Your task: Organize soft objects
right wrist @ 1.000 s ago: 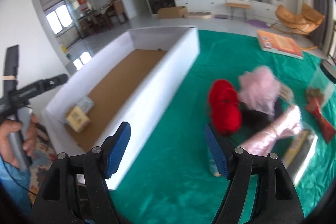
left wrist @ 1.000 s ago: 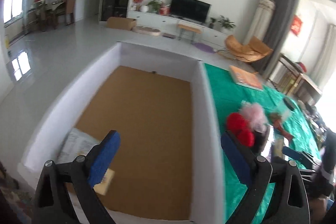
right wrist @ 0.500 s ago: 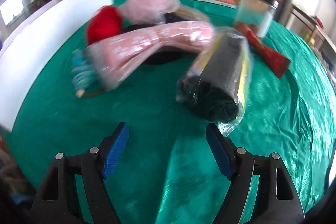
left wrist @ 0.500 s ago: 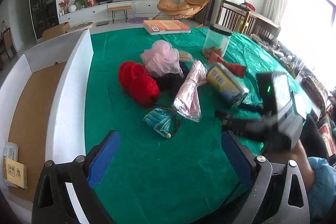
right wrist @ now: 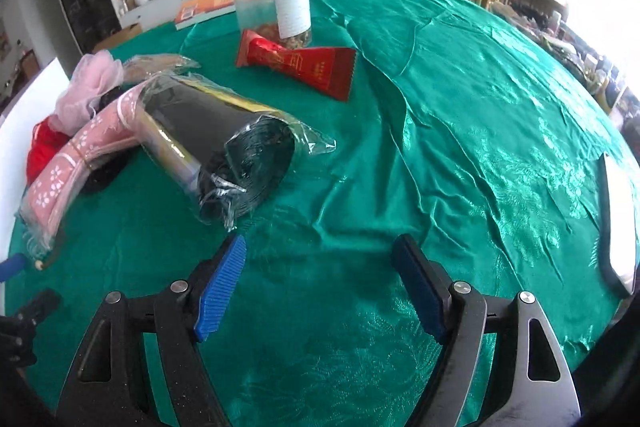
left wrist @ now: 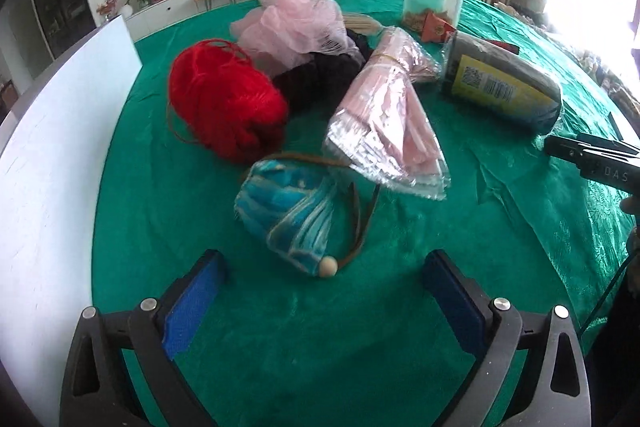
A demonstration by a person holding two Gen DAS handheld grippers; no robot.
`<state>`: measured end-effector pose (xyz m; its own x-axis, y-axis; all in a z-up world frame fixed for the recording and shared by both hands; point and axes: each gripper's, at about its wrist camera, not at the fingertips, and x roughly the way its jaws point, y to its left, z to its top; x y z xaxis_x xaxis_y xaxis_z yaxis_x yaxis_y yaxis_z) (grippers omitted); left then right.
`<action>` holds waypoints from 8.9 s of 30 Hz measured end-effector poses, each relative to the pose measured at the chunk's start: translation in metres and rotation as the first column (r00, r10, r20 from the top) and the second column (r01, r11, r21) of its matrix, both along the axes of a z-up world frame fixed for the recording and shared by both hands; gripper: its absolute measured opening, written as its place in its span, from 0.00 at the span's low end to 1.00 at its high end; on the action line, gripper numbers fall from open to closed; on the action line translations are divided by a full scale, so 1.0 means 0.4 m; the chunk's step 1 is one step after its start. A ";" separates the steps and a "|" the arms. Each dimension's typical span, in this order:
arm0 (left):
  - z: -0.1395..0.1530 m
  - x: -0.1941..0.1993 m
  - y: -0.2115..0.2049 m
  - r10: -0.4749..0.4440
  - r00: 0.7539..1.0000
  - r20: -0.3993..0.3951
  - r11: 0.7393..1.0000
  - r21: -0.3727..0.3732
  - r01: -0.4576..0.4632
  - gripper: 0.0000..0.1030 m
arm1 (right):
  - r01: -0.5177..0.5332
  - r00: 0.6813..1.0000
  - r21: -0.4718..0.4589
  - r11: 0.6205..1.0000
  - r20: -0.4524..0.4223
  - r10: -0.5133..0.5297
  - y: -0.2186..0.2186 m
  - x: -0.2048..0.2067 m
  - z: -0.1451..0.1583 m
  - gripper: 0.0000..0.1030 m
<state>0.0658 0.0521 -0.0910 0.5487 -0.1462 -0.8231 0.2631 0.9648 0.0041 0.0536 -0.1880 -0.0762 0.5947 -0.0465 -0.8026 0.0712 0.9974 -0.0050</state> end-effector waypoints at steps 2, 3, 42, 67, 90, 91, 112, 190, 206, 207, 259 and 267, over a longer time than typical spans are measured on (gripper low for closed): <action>-0.001 0.035 -0.005 -0.011 1.000 -0.007 1.000 -0.007 0.011 0.98 | -0.003 1.000 -0.015 1.000 0.014 0.003 0.002 0.000 -0.007 0.80; -0.002 0.053 -0.006 -0.005 1.000 -0.012 1.000 -0.010 0.005 1.00 | 0.002 1.000 -0.007 1.000 0.020 -0.002 -0.002 -0.001 -0.008 0.83; -0.006 0.099 0.006 0.035 0.999 0.013 0.999 -0.025 -0.035 1.00 | 0.011 1.000 -0.007 1.000 0.029 -0.011 0.000 0.000 -0.016 0.89; -0.008 0.099 0.006 0.035 0.999 0.013 0.999 -0.025 -0.035 1.00 | 0.012 0.999 -0.008 1.000 0.029 -0.012 0.000 0.000 -0.016 0.89; -0.008 0.100 0.006 0.036 0.999 0.013 0.999 -0.026 -0.035 1.00 | 0.013 0.999 -0.008 1.000 0.030 -0.013 0.000 0.000 -0.016 0.89; -0.008 0.100 0.007 0.036 0.999 0.013 0.999 -0.026 -0.035 1.00 | 0.013 0.999 -0.008 1.000 0.030 -0.013 0.000 0.000 -0.016 0.89; -0.009 0.100 0.007 0.036 0.999 0.014 0.999 -0.026 -0.035 1.00 | 0.014 0.999 -0.008 1.000 0.030 -0.014 0.000 0.000 -0.016 0.89; -0.011 0.101 0.007 0.036 0.999 0.014 0.999 -0.027 -0.036 1.00 | 0.016 0.999 -0.010 1.000 0.031 -0.016 0.000 0.000 -0.017 0.89; -0.011 0.101 0.007 0.036 0.999 0.014 0.999 -0.027 -0.036 1.00 | 0.016 0.999 -0.010 1.000 0.031 -0.016 0.000 0.000 -0.017 0.89; -0.011 0.101 0.007 0.036 0.999 0.014 0.999 -0.027 -0.036 1.00 | 0.017 0.999 -0.010 1.000 0.031 -0.016 0.000 0.000 -0.017 0.89; -0.012 0.101 0.008 0.037 0.999 0.014 0.999 -0.027 -0.037 1.00 | 0.018 0.999 -0.011 1.000 0.032 -0.018 0.003 -0.001 -0.018 0.89; -0.011 0.102 0.008 0.037 0.999 0.014 0.999 -0.028 -0.037 1.00 | -0.039 0.999 -0.001 0.999 -0.019 0.039 0.000 -0.004 -0.010 0.89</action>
